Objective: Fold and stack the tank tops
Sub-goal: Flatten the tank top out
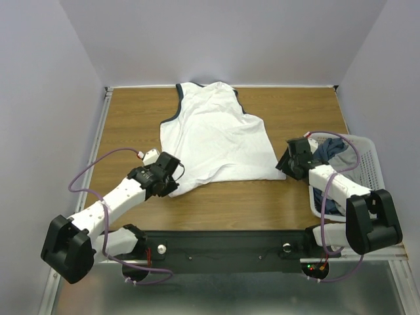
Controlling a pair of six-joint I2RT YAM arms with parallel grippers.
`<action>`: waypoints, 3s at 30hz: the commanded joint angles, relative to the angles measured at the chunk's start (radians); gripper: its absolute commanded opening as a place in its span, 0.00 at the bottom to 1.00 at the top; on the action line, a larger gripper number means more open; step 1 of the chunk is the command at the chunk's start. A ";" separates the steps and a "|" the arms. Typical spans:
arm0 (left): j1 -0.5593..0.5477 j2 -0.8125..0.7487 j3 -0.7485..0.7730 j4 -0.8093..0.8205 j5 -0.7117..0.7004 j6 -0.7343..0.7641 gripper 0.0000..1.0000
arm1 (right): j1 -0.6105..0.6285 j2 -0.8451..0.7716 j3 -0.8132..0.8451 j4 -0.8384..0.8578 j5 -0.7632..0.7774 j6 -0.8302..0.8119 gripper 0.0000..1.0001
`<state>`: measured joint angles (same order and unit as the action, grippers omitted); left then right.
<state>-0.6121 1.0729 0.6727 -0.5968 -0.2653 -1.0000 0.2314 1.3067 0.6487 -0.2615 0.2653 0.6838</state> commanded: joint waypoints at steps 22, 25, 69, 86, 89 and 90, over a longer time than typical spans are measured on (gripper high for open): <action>0.008 0.003 -0.038 0.054 0.149 -0.149 0.29 | 0.002 -0.034 0.019 0.056 -0.028 -0.027 0.56; -0.026 -0.033 -0.071 0.023 0.172 -0.205 0.28 | 0.002 -0.018 0.032 0.062 -0.023 -0.026 0.56; 0.161 0.108 0.022 0.008 -0.003 -0.071 0.00 | 0.002 0.058 0.077 0.102 -0.024 -0.038 0.57; 0.331 -0.022 0.064 0.110 -0.040 0.204 0.00 | 0.002 -0.020 -0.027 0.105 -0.139 -0.010 0.56; 0.333 -0.021 0.073 0.108 -0.035 0.212 0.00 | 0.000 -0.052 -0.057 0.104 -0.158 -0.003 0.56; 0.333 -0.018 0.076 0.104 -0.034 0.216 0.00 | 0.002 -0.072 -0.063 0.104 -0.164 -0.003 0.56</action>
<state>-0.2855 1.0615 0.7425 -0.5087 -0.2890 -0.8314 0.2306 1.2961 0.6018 -0.1932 0.1455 0.6670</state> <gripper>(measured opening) 0.037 0.564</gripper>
